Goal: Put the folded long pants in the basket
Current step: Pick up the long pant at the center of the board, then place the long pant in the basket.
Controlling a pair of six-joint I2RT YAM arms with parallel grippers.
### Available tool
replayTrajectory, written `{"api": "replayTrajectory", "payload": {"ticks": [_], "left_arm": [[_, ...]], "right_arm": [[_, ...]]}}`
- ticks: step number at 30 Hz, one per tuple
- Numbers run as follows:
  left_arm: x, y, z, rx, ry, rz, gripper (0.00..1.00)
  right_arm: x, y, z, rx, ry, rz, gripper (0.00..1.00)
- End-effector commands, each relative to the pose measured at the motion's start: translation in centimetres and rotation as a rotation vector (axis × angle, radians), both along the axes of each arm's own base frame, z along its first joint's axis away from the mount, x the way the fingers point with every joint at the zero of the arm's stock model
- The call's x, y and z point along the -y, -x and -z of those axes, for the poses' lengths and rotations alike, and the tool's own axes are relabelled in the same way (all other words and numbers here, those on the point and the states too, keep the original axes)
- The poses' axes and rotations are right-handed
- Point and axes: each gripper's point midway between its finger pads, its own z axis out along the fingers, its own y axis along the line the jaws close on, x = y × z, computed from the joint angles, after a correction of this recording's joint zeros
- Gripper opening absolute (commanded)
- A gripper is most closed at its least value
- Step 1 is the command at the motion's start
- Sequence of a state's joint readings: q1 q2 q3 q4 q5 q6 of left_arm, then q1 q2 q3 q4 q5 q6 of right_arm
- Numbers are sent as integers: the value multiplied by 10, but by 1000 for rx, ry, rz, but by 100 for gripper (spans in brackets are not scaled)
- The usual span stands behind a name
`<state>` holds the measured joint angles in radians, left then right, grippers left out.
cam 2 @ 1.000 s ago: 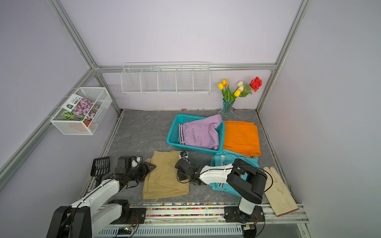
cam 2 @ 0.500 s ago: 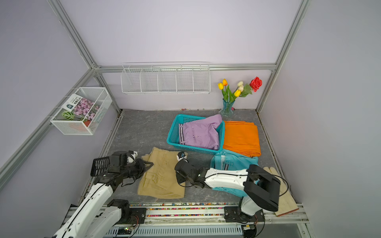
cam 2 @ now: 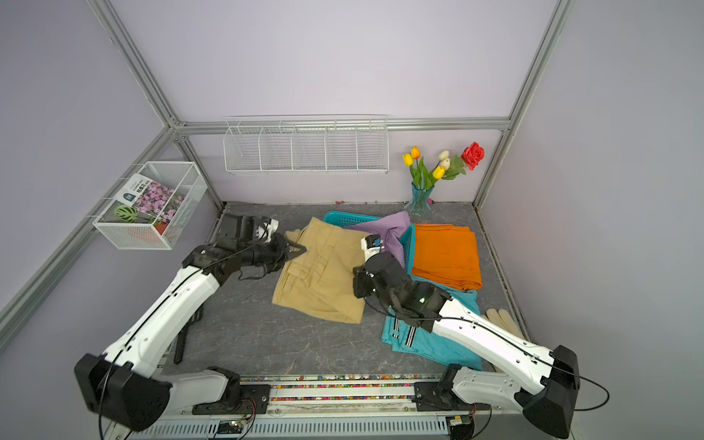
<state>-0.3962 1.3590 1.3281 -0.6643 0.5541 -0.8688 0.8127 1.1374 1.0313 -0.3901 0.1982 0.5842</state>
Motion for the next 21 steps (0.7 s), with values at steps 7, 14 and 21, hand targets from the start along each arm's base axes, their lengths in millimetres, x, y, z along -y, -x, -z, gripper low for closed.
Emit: {"api": "replayTrajectory", "payload": {"ticks": [7,14,21], "left_arm": [[55,-118,22,7,-22,26,0],[88,-191,56,-8,-52,49,0],[92,-223,117,-84,-85,9,0]], "right_arm": [[60,-68,14,-106,-89,88,0],[95,-128,53,-191,-77,191,0],[120,-160,132,-340,-44,244,0]]}}
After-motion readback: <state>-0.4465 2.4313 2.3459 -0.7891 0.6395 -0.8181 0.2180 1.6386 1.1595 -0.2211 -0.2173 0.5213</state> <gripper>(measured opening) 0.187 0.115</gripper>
